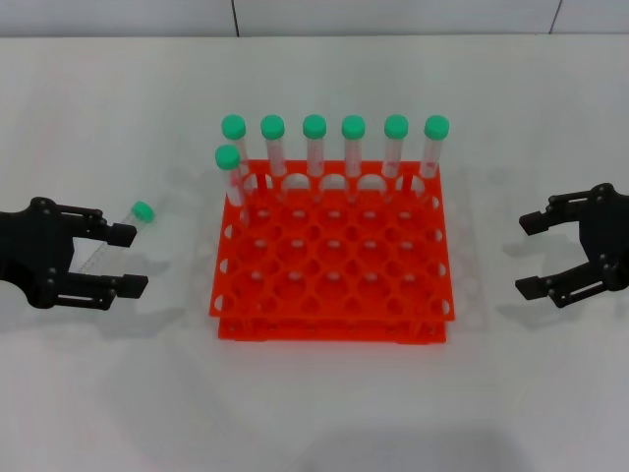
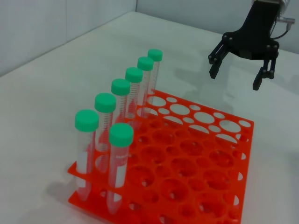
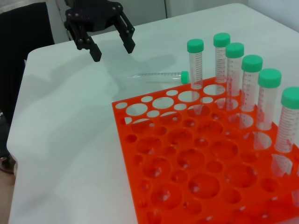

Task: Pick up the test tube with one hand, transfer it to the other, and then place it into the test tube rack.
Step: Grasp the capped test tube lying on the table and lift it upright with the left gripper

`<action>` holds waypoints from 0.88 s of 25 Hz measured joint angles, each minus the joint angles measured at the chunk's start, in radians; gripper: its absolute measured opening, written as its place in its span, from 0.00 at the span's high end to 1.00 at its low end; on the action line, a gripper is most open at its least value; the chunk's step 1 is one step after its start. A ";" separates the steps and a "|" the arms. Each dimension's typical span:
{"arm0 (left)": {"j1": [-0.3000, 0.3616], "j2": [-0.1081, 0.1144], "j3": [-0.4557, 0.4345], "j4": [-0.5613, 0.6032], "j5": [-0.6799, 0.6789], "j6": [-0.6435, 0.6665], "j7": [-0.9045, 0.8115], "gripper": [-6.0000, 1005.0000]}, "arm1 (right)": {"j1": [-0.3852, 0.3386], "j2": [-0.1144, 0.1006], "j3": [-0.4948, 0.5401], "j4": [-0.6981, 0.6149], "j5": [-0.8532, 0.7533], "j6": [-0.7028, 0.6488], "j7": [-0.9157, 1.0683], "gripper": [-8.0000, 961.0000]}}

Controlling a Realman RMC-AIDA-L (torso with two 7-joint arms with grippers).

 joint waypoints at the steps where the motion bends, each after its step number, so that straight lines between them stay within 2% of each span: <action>1: 0.000 0.000 0.000 0.000 0.000 0.000 0.000 0.34 | 0.000 0.000 0.000 0.000 0.000 0.000 0.000 0.10; 14: 0.000 0.000 0.000 0.000 -0.001 -0.002 -0.006 0.34 | 0.001 0.001 0.006 0.000 0.000 0.000 -0.003 0.10; 17: 0.000 0.000 -0.001 0.023 -0.006 0.001 -0.050 0.34 | 0.001 0.002 0.007 0.000 0.001 0.002 -0.003 0.10; 22: -0.008 0.000 0.008 0.116 0.052 0.006 -0.231 0.34 | 0.008 0.002 0.007 0.000 0.001 0.005 -0.002 0.10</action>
